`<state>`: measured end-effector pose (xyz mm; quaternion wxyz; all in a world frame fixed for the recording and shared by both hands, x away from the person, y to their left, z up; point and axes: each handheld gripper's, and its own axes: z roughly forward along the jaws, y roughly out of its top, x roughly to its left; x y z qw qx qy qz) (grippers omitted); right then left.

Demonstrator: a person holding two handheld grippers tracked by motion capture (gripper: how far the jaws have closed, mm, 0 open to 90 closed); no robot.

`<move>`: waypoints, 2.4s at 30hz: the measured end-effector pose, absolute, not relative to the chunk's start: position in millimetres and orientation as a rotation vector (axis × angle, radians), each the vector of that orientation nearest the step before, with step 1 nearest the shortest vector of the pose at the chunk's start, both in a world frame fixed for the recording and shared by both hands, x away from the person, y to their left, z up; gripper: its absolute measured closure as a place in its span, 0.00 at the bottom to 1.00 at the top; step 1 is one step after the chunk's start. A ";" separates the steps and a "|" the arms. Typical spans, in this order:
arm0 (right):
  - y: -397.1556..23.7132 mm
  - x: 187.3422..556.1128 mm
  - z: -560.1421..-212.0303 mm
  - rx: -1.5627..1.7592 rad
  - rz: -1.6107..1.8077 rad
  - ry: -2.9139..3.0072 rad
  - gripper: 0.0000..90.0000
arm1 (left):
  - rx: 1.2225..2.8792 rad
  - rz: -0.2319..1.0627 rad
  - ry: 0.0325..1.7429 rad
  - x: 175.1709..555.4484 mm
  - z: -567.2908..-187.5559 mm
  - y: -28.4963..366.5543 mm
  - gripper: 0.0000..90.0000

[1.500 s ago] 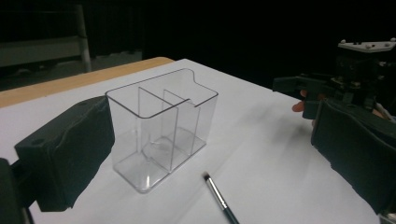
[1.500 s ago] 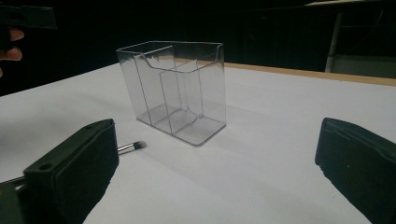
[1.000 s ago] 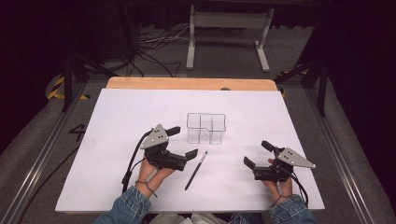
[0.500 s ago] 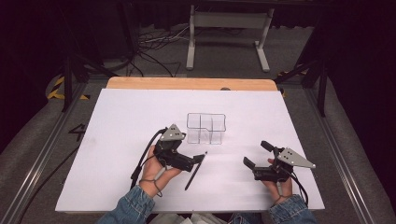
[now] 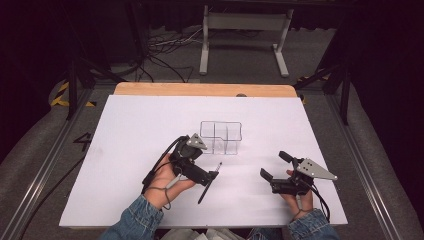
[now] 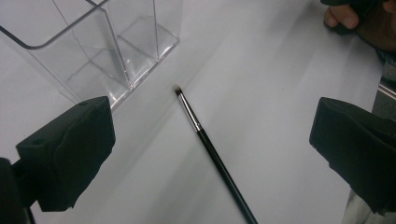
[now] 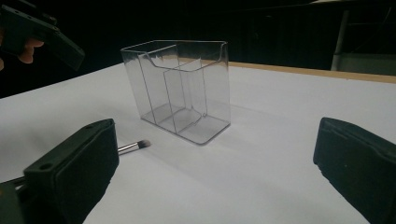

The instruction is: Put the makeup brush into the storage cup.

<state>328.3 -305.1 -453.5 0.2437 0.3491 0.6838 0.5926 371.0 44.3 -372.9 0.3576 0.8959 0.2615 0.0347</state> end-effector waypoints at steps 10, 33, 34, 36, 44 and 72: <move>-304.7 328.1 -453.7 0.952 1.612 1.864 0.01 | 2.421 0.043 0.656 376.0 -364.2 39.6 0.01; -304.9 328.4 -454.0 0.959 1.625 1.881 0.01 | 2.624 0.061 0.589 379.4 -360.2 18.3 0.01; -304.9 328.8 -454.1 0.959 1.628 1.881 0.02 | 2.634 0.064 0.584 379.5 -360.3 17.5 0.01; -304.8 328.9 -454.1 0.960 1.629 1.883 0.02 | 2.644 0.068 0.570 379.8 -360.4 16.3 0.01; -305.2 329.0 -454.2 0.974 1.628 1.882 0.02 | 2.718 0.039 0.528 382.4 -365.7 3.8 0.01; -305.4 329.1 -454.2 0.982 1.634 1.890 0.02 | 2.898 0.017 0.481 387.8 -399.5 -23.7 0.02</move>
